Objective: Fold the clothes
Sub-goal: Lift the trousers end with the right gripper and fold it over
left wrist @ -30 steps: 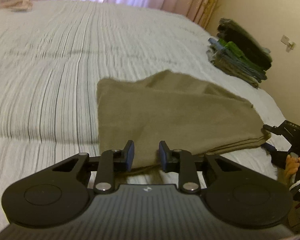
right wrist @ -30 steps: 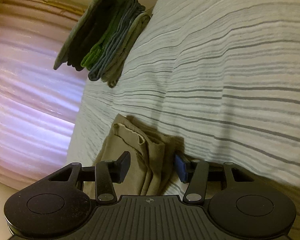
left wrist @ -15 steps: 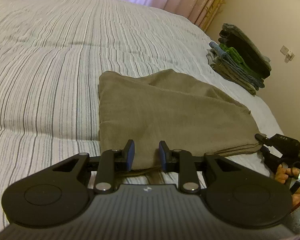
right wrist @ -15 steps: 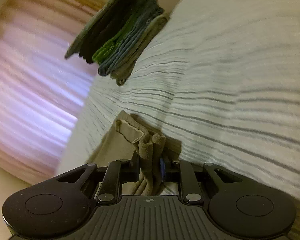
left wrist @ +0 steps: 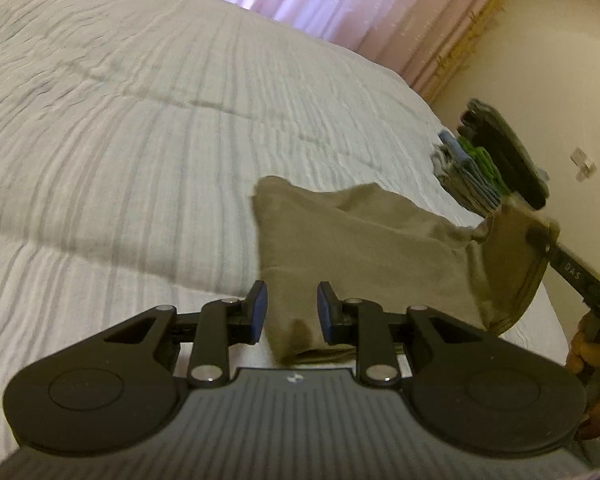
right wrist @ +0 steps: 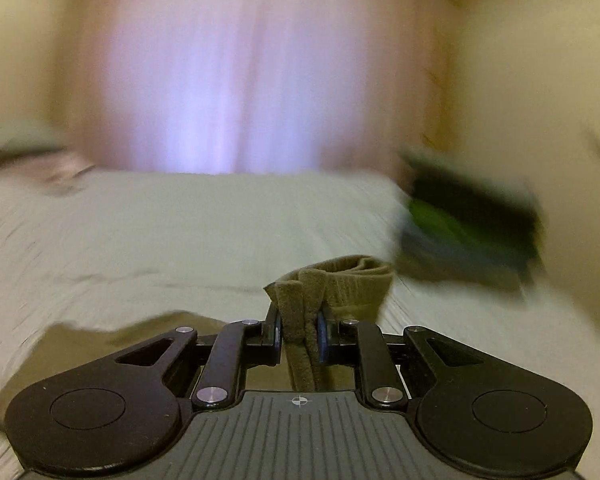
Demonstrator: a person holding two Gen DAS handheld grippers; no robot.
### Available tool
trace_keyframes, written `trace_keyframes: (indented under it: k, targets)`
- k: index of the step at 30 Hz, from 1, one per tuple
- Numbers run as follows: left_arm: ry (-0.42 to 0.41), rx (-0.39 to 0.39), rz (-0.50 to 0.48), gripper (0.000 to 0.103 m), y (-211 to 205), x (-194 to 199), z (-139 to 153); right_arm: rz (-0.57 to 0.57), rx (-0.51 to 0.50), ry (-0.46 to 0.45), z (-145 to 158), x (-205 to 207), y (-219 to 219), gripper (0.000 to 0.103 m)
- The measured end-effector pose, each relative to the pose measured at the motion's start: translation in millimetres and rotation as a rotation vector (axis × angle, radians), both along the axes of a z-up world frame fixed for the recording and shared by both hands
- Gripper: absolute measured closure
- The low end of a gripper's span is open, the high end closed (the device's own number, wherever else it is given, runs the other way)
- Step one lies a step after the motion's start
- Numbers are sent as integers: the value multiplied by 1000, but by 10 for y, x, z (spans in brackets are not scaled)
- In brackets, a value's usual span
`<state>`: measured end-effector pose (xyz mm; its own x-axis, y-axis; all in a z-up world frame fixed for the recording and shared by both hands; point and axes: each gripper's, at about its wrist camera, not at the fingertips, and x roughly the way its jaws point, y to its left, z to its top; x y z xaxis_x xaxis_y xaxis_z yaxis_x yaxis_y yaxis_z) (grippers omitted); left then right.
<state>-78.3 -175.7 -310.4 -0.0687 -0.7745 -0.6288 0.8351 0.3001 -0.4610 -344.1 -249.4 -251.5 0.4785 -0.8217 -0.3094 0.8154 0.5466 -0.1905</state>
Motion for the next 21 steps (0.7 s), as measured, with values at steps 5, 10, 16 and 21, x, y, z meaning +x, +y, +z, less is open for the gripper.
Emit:
trace_keyframes:
  k: [5, 10, 16, 21]
  targets:
    - [61, 25, 61, 82, 194, 211, -122, 274, -59, 171, -410, 684, 570, 87]
    - [81, 52, 77, 82, 338, 319, -188, 316, 31, 293, -921, 935, 700, 87]
    - [92, 43, 79, 81, 395, 377, -216, 303, -51, 188, -574, 993, 732, 87]
    - [94, 34, 77, 81, 428, 376, -245, 414, -73, 193, -545, 1130, 913, 87]
